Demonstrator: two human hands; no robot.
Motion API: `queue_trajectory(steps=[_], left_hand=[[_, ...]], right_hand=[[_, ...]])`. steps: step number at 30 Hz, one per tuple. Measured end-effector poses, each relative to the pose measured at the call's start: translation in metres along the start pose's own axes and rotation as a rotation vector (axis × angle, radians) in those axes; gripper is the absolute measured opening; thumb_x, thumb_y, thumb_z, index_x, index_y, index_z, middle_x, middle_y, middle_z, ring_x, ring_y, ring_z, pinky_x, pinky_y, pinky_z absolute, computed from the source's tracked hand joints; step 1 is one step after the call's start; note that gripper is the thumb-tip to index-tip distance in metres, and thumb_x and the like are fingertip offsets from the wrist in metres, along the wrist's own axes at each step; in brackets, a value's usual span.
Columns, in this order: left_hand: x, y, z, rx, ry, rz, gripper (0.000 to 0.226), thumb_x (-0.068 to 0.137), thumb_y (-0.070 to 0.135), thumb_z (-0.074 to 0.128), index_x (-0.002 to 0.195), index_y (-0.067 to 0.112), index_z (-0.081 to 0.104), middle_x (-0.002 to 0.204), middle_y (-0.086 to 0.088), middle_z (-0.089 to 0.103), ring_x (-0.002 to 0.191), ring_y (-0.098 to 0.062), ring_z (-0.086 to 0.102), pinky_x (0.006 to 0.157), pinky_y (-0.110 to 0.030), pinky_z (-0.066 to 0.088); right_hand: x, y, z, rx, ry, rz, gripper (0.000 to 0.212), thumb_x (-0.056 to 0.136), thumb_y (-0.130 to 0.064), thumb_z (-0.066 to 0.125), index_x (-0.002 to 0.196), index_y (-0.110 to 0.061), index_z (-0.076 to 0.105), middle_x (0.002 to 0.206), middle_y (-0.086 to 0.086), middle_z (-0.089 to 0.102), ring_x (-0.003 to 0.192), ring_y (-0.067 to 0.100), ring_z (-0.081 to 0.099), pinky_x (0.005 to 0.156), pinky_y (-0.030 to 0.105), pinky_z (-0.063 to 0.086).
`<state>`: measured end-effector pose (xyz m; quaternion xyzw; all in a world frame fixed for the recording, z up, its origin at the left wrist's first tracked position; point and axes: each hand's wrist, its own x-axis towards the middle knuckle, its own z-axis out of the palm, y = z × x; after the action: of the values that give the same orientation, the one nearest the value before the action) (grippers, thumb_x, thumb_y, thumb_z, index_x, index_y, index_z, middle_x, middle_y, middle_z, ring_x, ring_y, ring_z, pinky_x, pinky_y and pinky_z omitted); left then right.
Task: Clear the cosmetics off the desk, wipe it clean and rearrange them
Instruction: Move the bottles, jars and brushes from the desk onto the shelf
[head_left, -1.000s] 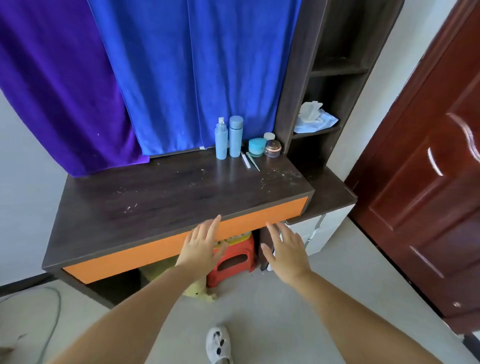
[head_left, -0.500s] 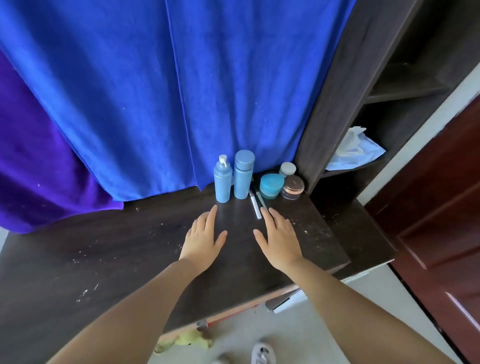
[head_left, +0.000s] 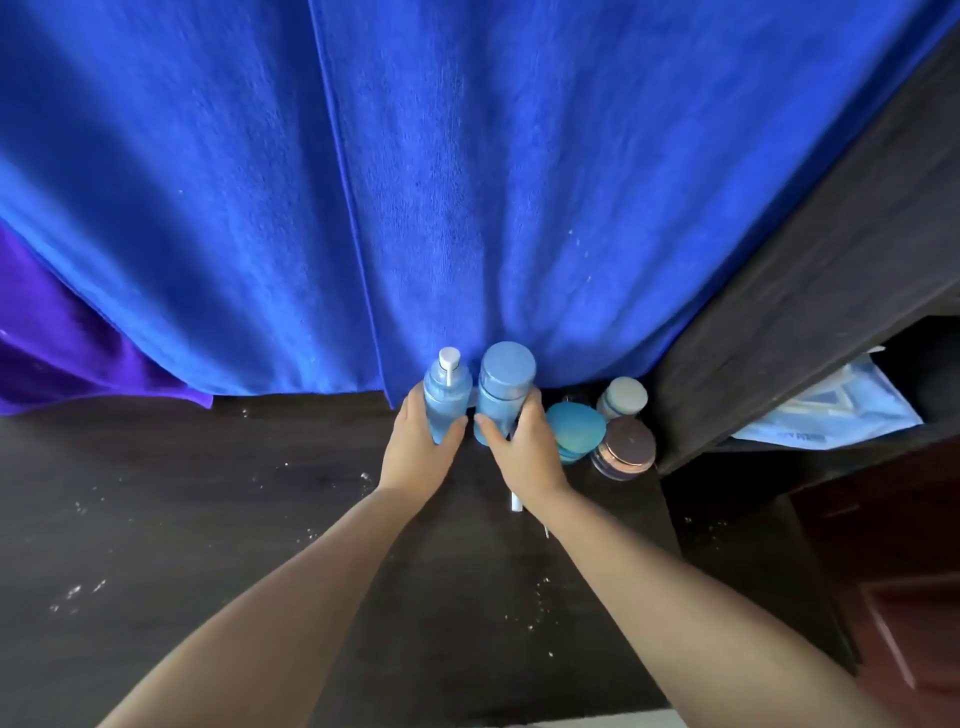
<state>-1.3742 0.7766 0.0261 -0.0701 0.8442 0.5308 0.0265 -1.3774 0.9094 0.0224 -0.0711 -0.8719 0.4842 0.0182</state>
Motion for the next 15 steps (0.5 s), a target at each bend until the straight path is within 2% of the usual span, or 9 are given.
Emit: queue_trajectory(steps=[4,9,15], left_hand=[[-0.004,-0.002,0.001,-0.003,0.003,-0.007,0.037,0.084,0.024,0.059,0.117,0.022,0.042,0.111,0.002,0.058,0.099,-0.019,0.058,0.085,-0.035,0.047],[-0.027,0.005,-0.014,-0.034,0.017,-0.008,0.031,0.085,0.024,0.061,0.107,0.029,0.041,0.104,0.004,0.059,0.094,-0.018,0.06,0.083,-0.033,0.048],[-0.07,0.043,-0.037,-0.021,0.004,0.13,0.03,0.084,0.024,0.062,0.105,0.029,0.042,0.103,0.005,0.059,0.091,-0.019,0.061,0.083,-0.038,0.05]], right_hand=[[0.002,0.001,-0.004,0.017,-0.009,-0.039,0.051,0.081,-0.024,0.069,0.121,-0.006,0.043,0.116,0.011,0.059,0.105,0.024,0.056,0.077,0.022,0.037],[-0.014,-0.015,-0.014,0.119,0.047,-0.06,0.044,0.081,-0.026,0.069,0.114,-0.013,0.044,0.107,0.007,0.061,0.099,0.022,0.059,0.085,0.035,0.049],[-0.061,-0.039,-0.057,0.167,0.16,-0.135,0.041,0.08,-0.031,0.069,0.11,-0.017,0.045,0.103,0.003,0.061,0.097,0.021,0.059,0.086,0.038,0.049]])
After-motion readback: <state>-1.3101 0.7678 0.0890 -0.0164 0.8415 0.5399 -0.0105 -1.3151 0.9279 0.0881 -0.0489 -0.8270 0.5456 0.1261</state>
